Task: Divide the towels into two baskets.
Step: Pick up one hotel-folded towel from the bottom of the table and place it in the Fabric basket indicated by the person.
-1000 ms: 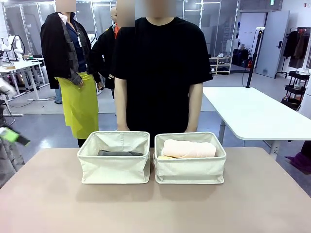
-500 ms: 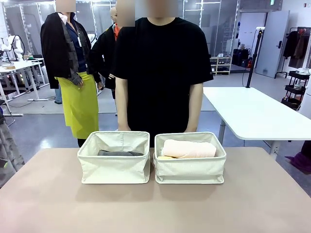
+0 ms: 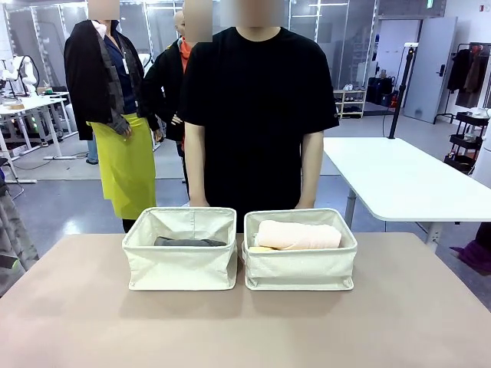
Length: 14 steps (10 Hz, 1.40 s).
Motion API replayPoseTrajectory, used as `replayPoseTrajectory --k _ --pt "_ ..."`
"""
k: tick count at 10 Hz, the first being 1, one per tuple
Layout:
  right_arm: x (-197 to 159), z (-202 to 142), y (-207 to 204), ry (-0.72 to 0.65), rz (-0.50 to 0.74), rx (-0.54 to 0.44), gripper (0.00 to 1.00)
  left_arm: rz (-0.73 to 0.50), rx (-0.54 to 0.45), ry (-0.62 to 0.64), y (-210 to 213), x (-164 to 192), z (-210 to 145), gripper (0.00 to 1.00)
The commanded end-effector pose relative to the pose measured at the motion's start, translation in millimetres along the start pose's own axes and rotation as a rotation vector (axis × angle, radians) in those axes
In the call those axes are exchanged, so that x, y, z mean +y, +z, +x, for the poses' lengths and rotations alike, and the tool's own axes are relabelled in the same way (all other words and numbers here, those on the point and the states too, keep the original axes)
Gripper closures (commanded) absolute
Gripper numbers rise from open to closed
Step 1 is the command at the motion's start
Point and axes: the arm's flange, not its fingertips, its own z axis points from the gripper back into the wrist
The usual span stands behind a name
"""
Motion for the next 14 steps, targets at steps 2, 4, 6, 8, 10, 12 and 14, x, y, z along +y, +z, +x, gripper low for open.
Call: replayPoseTrajectory --k 2,4,6,8,10,12,14 --pt "2.6 0.0 0.9 0.013 0.005 -0.005 0.0 0.005 0.012 -0.004 4.3 -6.2 -0.4 0.0" --pt "2.6 0.0 0.9 0.013 0.005 -0.005 0.0 0.005 0.012 -0.004 4.3 -6.2 -0.4 0.0" --pt "2.6 0.0 0.9 0.013 0.005 -0.005 0.0 0.005 0.012 -0.004 4.3 -6.2 -0.4 0.0" --pt "2.6 0.0 0.9 0.013 0.005 -0.005 0.0 0.005 0.012 -0.004 4.3 -6.2 -0.4 0.0" --pt "2.6 0.0 0.9 0.013 0.005 -0.005 0.0 0.005 0.012 -0.004 4.3 -6.2 -0.4 0.0" --pt "2.6 0.0 0.9 0.013 0.005 -0.005 0.0 0.005 0.012 -0.004 4.3 -6.2 -0.4 0.0" --pt "2.6 0.0 0.9 0.013 0.005 -0.005 0.0 0.005 0.012 -0.004 4.3 -6.2 -0.4 0.0"
